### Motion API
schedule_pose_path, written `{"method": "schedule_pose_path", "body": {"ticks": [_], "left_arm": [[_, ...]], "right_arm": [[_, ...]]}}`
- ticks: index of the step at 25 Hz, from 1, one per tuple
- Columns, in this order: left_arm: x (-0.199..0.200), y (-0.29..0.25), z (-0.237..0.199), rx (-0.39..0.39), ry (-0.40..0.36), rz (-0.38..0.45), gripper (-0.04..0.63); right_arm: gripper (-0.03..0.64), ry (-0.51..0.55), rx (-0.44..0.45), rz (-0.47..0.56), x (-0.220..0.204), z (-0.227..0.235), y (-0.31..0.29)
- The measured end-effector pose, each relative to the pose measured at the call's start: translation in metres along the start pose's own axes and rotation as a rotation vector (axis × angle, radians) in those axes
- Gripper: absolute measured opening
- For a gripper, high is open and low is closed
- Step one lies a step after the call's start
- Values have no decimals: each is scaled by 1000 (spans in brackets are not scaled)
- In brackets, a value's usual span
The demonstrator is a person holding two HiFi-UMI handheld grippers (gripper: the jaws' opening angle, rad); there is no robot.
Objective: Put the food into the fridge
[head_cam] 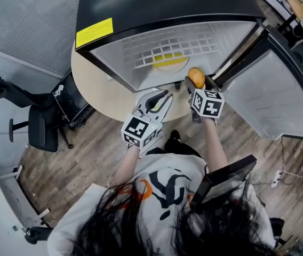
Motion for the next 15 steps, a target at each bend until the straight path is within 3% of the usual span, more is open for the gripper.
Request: {"method": "schedule_pose_path", "body": {"ticks": [5, 9, 15], "left_arm": [[-1, -1, -5, 2, -1, -14, 63], [-4, -1, -5, 4, 7, -28, 63], [-7, -2, -3, 0, 3, -56, 63]], "right_arm": [[351, 37, -63, -7, 9, 14, -35], [350, 130, -94, -15, 18, 20, -56], [351, 168, -163, 71, 30, 27, -78]]}}
Point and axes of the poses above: the fingertips, and each gripper's own axes: y backward along the fingers, z to its right, x out of its top, the point moved 8 cm from there along y, backward along the fingers
